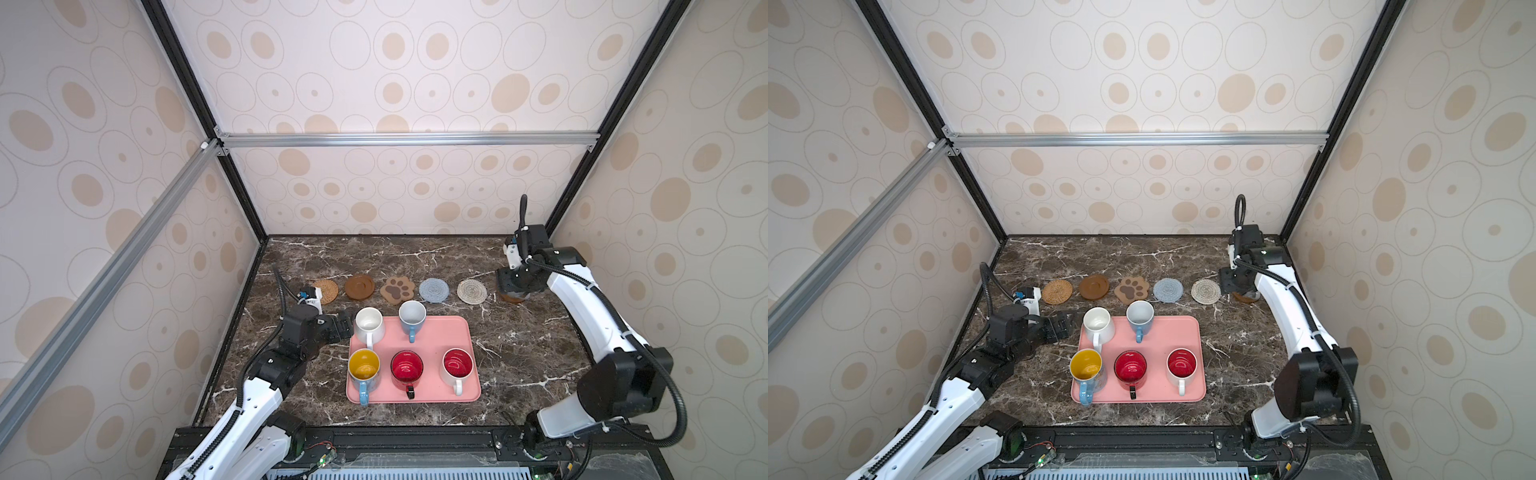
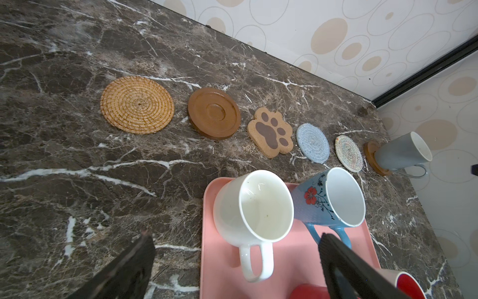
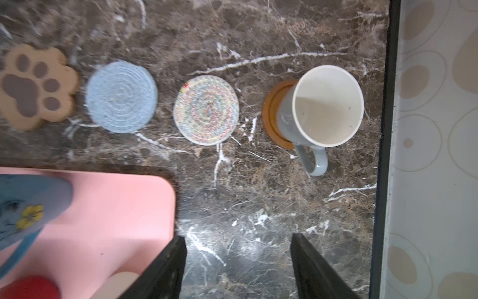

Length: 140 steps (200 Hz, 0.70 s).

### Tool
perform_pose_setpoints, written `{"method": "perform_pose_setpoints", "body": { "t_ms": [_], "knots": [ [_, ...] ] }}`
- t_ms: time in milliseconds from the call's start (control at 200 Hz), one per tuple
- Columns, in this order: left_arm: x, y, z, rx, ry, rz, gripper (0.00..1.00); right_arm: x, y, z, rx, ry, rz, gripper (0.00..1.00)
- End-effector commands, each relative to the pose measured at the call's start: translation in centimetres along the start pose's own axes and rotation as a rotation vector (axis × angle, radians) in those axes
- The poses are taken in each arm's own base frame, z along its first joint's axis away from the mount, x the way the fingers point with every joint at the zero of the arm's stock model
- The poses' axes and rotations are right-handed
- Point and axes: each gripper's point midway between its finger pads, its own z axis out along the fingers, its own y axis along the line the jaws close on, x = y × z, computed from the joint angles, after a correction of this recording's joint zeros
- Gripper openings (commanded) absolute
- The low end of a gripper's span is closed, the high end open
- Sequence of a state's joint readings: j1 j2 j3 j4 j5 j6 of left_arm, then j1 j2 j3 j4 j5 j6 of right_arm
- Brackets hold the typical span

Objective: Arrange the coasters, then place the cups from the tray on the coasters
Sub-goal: 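Raise the right gripper and move it back over the pink tray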

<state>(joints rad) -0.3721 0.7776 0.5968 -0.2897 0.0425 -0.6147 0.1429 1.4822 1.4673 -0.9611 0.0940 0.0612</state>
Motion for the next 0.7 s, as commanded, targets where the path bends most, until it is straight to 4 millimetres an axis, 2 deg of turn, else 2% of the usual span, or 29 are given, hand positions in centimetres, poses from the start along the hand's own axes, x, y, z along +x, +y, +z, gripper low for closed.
{"method": "perform_pose_setpoints", "body": {
  "t_ms": [0, 140, 160, 280, 440, 515, 695],
  "knots": [
    [-0.5, 0.0, -0.9, -0.006, -0.025, -0.018, 1.00, 1.9, 0.9, -1.7, 0.009, -0.001, 0.128, 0.67],
    [0.0, -0.1, -1.0, 0.005, -0.007, -0.033, 1.00, 3.3, 3.2, -2.7, -0.033, -0.016, 0.164, 0.67],
    [0.2, -0.1, -0.9, 0.005, 0.000, -0.035, 1.00, 3.7, 4.1, -2.8, -0.046, -0.012, 0.149, 0.68],
    [0.6, 0.4, -0.9, -0.012, 0.011, -0.041, 1.00, 5.7, 6.6, -2.9, -0.095, -0.009, 0.162, 0.68],
    [0.5, 0.2, -0.5, 0.001, 0.003, -0.061, 1.00, 6.5, 9.9, -3.5, -0.148, -0.033, 0.158, 0.69],
    [0.5, 0.0, -0.2, 0.007, 0.007, -0.069, 1.00, 7.2, 10.9, -3.2, -0.130, -0.029, 0.144, 0.69],
    [0.7, -0.2, 0.3, 0.021, 0.014, -0.081, 1.00, 8.9, 15.2, -1.9, -0.129, 0.023, 0.068, 0.69]
  ]
}}
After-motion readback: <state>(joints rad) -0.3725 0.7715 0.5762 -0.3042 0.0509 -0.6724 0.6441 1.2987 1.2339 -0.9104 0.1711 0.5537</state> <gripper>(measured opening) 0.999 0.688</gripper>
